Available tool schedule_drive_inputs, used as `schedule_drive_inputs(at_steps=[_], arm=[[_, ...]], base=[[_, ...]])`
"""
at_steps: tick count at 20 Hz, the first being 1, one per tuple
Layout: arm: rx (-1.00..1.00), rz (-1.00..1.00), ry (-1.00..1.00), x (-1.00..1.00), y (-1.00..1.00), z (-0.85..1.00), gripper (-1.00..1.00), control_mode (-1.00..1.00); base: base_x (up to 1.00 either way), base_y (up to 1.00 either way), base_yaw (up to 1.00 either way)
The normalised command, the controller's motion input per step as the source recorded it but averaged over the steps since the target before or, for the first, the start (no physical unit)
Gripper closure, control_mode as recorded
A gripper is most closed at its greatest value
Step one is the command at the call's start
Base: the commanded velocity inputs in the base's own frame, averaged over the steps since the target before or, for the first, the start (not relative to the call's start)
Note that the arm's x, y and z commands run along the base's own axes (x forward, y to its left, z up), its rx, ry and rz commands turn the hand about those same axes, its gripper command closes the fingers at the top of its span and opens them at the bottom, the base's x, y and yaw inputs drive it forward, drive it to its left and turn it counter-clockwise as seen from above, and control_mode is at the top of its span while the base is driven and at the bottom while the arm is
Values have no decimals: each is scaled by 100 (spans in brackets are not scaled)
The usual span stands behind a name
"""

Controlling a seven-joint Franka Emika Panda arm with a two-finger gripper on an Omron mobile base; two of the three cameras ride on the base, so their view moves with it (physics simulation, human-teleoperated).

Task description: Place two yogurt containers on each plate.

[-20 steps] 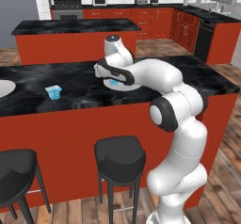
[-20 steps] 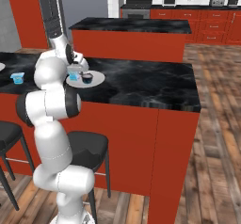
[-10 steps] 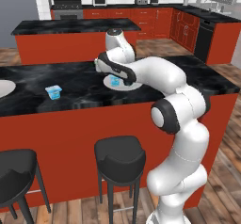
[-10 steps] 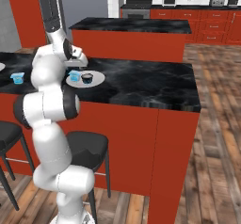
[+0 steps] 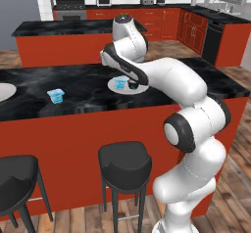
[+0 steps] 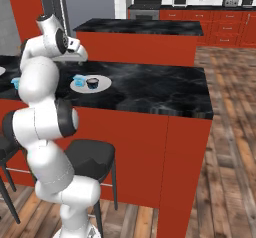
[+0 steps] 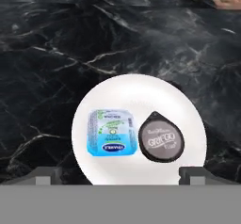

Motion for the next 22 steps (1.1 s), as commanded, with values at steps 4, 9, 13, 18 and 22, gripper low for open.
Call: schedule_drive_inputs(at_steps=[4, 9, 13, 18, 22], arm=[[7, 0, -12, -100, -71, -19, -100, -100], [14, 0, -14, -100, -83, -38, -100, -100], [11, 0, -12, -100, -16, 59, -100, -100], [0, 0, -14, -99, 0, 51, -100, -100], [0, 0, -3, -56, 0, 54, -100, -100]], base=[[0, 0, 0], [0, 0, 0], [0, 0, 0], [0, 0, 0], [0, 0, 0]])
